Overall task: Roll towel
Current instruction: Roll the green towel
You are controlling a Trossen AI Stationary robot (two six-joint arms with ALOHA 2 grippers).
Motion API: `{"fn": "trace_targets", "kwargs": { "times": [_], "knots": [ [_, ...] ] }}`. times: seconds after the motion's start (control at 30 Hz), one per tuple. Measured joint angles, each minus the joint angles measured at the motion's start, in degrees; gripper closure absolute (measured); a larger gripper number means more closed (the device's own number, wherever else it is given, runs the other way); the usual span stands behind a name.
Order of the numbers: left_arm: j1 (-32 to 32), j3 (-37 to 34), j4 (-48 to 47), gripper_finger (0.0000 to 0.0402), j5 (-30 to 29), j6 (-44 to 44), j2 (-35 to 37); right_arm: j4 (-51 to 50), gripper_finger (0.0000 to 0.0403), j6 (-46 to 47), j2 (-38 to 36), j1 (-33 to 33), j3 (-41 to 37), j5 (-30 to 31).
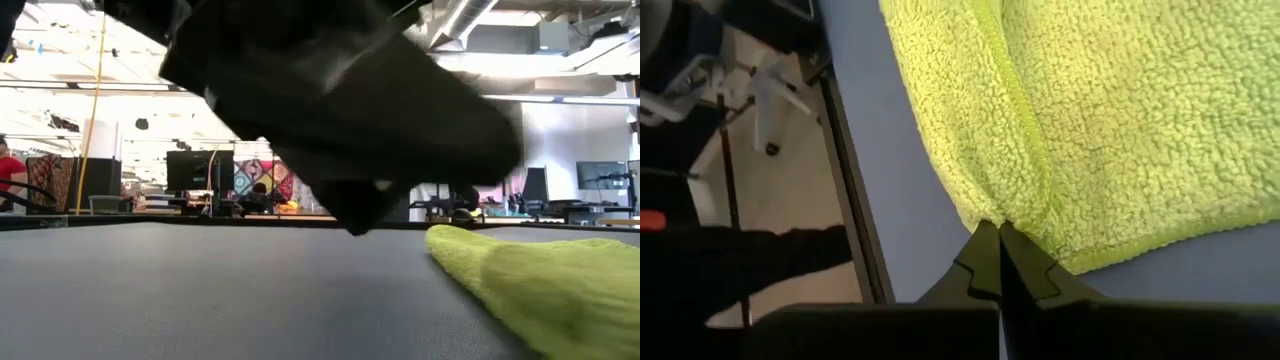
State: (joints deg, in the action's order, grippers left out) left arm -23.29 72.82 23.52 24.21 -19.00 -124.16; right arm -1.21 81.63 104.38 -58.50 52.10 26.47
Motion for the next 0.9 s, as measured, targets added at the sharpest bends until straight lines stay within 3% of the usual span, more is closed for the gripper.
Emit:
{"fn": "trace_targets", "kwargs": {
  "times": [0.17,0.4,0.5,0.9],
  "knots": [
    [-0.37,-0.04,-8.58,0.0401,-0.86,5.29,4.07,1.75,0.0391,0.24,0.02,0.11,0.02,0.7],
    [-2.72,0.04,-8.33,0.0401,-14.84,12.95,8.14,1.58,0.0391,1.33,0.02,0.14,0.02,1.79],
    [-3.64,0.04,-7.54,0.0393,-16.9,14.06,7.91,1.59,0.0391,1.34,0.02,0.5,0.02,2.17],
    [-6.59,0.64,-8.8,0.0257,-18.37,18.88,6.74,1.67,0.0391,0.43,-0.01,0.53,0.08,2.15]
  ]
}}
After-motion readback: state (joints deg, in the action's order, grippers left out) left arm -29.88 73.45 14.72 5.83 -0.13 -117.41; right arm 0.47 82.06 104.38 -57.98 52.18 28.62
